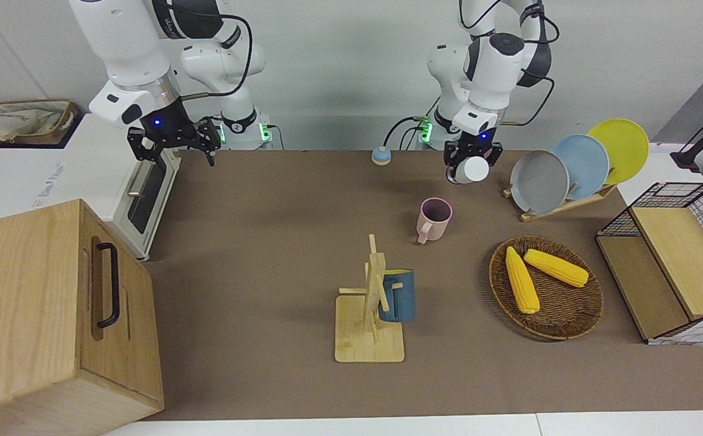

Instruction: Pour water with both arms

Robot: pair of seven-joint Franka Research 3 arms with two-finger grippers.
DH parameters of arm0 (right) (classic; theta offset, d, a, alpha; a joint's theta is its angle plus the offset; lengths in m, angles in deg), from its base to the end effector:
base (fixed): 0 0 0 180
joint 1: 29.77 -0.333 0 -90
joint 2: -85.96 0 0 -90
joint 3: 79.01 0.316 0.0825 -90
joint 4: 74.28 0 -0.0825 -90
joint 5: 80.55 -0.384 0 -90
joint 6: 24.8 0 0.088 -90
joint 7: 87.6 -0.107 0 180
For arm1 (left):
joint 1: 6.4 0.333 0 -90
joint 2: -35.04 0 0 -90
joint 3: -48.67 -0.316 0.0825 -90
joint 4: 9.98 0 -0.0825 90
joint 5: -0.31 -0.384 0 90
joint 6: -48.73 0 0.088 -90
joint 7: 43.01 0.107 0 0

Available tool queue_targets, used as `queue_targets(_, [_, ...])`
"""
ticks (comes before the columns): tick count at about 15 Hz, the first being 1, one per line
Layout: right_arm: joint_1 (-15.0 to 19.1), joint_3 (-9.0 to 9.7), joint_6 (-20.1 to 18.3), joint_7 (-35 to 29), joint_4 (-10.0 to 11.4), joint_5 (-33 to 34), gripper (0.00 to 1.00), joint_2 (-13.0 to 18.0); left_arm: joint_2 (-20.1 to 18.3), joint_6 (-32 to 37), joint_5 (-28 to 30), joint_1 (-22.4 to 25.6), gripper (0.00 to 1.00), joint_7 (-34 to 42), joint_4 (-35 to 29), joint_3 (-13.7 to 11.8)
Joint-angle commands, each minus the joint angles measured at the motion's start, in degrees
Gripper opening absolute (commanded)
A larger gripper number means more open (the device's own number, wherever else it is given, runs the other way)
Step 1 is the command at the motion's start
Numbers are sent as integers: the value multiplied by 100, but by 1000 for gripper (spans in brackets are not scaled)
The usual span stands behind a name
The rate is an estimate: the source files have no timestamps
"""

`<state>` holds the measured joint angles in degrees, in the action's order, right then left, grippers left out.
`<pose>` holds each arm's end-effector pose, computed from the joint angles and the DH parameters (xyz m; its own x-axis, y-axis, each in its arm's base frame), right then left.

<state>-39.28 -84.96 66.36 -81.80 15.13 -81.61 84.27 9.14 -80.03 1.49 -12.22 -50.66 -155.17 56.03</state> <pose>0.5641 0.0379 0.6147 0.9867 0.1623 0.0028 0.1623 -0.9866 -0.0152 0.4050 -0.0964 0.4448 0.9832 -0.0769 0.1653 -0.0753 -0.9970 -0.0162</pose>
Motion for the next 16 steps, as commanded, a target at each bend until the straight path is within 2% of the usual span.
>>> queue_targets(1, [2,-12,-55,79,-20,27,987,29,-292,-263,-740,510,0,-158,60,-33])
queue_targets(4, [2,-12,-55,70,-11,27,987,29,-283,-649,-918,1029,0,-96,411,-50])
queue_targets(5, [2,-12,-55,79,-11,27,987,29,-266,-790,-900,1152,0,-96,560,-137])
queue_targets(11, [2,-12,-55,79,-11,27,987,29,15,-800,-786,1101,0,220,1957,-1156])
queue_targets(16, [2,-12,-55,79,-20,27,987,29,524,-703,-628,1101,0,633,2845,-1544])
